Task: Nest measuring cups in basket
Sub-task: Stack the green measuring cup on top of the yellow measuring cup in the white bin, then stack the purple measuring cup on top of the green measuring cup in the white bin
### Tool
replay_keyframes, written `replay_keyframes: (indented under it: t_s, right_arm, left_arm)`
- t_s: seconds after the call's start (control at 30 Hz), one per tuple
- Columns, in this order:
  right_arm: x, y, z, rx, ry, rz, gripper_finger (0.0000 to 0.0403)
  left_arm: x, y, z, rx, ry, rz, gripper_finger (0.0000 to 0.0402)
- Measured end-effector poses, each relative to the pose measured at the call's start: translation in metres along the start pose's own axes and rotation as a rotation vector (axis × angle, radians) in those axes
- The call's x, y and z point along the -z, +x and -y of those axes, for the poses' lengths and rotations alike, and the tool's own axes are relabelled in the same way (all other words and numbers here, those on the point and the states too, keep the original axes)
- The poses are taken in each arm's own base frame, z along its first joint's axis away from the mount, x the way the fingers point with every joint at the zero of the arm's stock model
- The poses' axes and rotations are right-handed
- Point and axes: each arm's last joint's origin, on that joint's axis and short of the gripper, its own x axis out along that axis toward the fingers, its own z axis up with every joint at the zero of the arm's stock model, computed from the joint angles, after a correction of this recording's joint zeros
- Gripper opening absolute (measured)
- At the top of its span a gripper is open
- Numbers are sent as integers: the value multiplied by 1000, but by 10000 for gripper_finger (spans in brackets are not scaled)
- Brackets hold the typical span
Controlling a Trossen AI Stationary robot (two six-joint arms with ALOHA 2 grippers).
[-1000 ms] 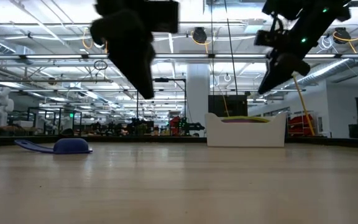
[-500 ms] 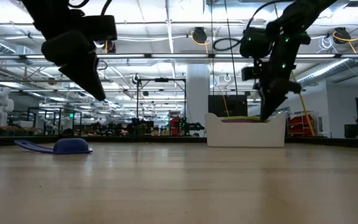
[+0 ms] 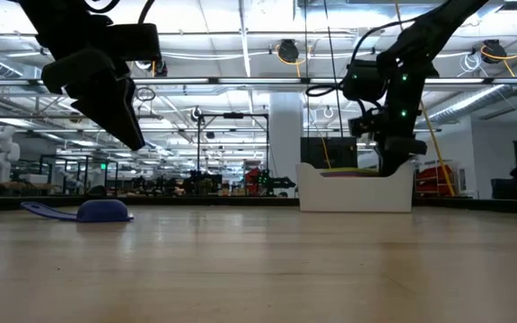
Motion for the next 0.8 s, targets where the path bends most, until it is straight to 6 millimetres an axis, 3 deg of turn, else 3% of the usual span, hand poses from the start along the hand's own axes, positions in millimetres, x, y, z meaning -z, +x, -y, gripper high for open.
replay_keyframes:
  t_s: [0.2,0.4,0.57,0.8]
  right_arm:
    - [-1,-10,3,53,35,42,0]
    - [-2,-35,-7,21,93,154,0]
    - [-6,-62,-29,-3,112,276,0]
    - [-18,-87,-75,-111,36,456,0]
  left_arm:
    - [1,0,1,29,14,-20,152]
    - [9,-3,4,52,62,-87,152]
    - [18,-8,9,86,81,-153,152]
    - [33,-14,8,67,68,-302,169]
